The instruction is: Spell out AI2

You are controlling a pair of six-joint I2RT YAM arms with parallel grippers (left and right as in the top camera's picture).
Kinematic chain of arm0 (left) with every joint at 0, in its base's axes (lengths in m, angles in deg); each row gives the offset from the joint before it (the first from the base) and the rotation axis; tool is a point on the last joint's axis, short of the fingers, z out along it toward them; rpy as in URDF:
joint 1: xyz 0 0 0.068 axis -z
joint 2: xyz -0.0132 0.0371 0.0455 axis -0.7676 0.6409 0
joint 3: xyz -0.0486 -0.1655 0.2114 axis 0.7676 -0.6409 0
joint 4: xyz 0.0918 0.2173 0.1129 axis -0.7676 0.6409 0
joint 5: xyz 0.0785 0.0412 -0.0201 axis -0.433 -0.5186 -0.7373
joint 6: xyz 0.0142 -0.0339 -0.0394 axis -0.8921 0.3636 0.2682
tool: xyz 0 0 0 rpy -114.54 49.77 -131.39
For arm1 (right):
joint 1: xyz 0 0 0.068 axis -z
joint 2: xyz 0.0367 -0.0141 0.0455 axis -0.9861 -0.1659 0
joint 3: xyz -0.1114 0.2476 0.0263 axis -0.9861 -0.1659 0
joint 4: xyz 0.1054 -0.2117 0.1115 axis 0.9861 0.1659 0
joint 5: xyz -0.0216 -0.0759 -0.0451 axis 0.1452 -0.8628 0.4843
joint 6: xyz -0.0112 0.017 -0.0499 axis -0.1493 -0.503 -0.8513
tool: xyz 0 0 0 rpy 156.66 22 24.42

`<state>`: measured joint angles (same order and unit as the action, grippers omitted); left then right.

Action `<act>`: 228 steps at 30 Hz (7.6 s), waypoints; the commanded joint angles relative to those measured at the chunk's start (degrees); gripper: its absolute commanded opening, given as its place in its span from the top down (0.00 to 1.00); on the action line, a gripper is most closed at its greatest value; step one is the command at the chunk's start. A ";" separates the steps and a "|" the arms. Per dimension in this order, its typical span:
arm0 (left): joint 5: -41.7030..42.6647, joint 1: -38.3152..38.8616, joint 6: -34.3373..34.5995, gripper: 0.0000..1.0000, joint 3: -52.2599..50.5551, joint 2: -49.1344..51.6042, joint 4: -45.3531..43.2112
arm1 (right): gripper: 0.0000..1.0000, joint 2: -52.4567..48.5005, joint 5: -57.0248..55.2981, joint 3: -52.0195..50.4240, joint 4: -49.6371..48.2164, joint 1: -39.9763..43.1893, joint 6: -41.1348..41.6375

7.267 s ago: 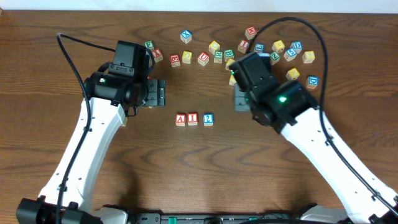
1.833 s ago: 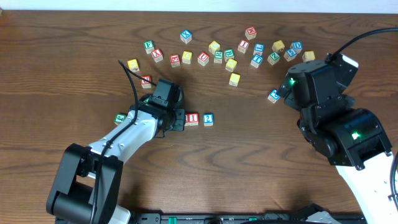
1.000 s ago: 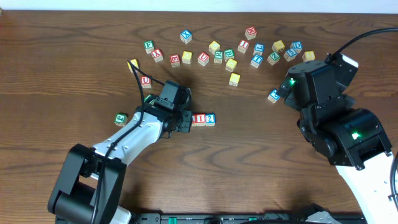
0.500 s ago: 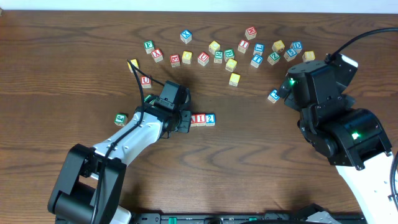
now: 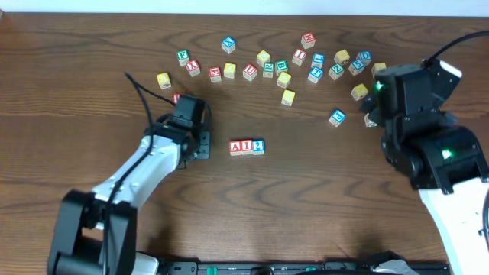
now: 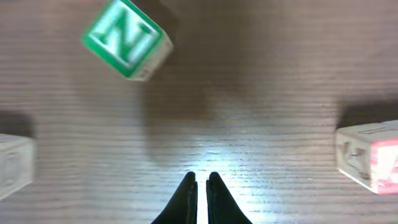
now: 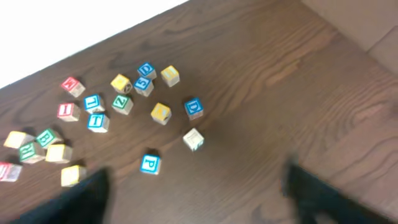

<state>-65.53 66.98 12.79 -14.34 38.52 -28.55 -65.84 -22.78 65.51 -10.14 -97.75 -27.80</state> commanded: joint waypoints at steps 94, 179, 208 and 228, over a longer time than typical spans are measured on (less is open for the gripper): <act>-4.13 -5.31 0.04 0.92 2.69 -20.79 16.22 | 0.99 -28.89 31.26 -20.28 -28.35 -27.26 -8.39; -4.13 -5.31 0.04 0.92 2.69 -19.58 15.41 | 0.99 -33.42 28.50 -22.23 -34.97 -26.80 -8.07; -4.13 -5.31 0.04 0.92 2.69 -19.58 15.41 | 0.99 -33.42 27.41 -22.23 -35.69 -26.95 -8.48; -4.13 -5.31 0.04 0.92 2.69 -19.58 15.41 | 0.99 -33.42 27.26 -22.23 -35.69 -26.95 -8.46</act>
<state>-68.72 61.95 12.97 -13.14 18.67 -13.19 -99.06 5.79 43.57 -45.74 -124.57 -35.91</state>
